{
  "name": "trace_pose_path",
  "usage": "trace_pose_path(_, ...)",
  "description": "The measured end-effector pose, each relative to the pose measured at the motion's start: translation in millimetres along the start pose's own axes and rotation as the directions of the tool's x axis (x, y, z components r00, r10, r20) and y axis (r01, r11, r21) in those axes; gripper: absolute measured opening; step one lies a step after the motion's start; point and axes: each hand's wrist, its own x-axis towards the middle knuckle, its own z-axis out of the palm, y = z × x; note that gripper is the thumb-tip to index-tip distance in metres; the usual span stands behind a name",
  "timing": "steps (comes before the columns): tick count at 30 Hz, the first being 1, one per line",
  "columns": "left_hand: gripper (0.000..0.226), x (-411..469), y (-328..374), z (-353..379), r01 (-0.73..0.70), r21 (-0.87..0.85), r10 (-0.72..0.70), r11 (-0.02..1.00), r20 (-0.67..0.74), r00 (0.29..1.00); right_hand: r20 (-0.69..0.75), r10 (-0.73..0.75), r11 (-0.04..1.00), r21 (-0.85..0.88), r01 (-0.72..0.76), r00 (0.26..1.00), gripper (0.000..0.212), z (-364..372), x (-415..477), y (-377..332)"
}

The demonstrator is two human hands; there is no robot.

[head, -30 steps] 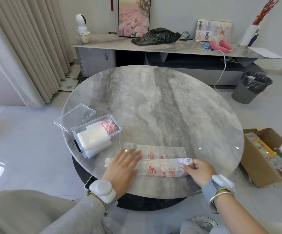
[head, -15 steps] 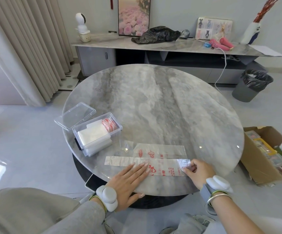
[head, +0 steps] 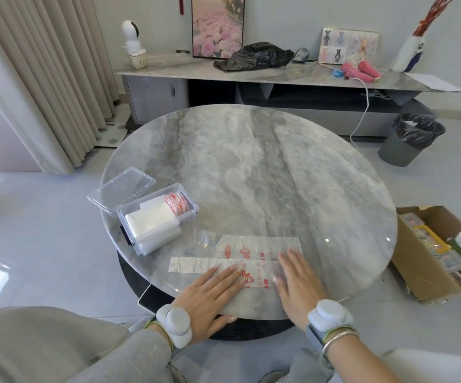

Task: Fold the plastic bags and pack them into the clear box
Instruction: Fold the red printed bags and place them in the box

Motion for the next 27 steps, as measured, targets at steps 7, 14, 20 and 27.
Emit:
trace_pose_path(7,0.078,-3,-2,3,0.009,0.017,-0.009,1.000,0.044,0.999,0.073,0.014,0.996,-0.087,-0.008,0.997,0.069,27,1,4)
trace_pose_path(14,0.077,-2,-1,-1,0.008,-0.007,-0.008,1.000,0.034,0.999,0.079,0.014,0.995,-0.096,-0.006,0.997,0.069,28,0,5)
trace_pose_path(20,0.060,2,2,-9,0.054,-0.180,-0.058,0.982,-0.017,0.998,0.022,0.048,0.997,-0.067,-0.046,0.999,0.066,10,0,-1)
trace_pose_path(27,0.042,27,-9,-23,0.176,-0.403,-0.246,0.898,-0.130,0.961,-0.035,-0.006,0.997,-0.074,0.003,0.999,0.039,-9,3,-5)
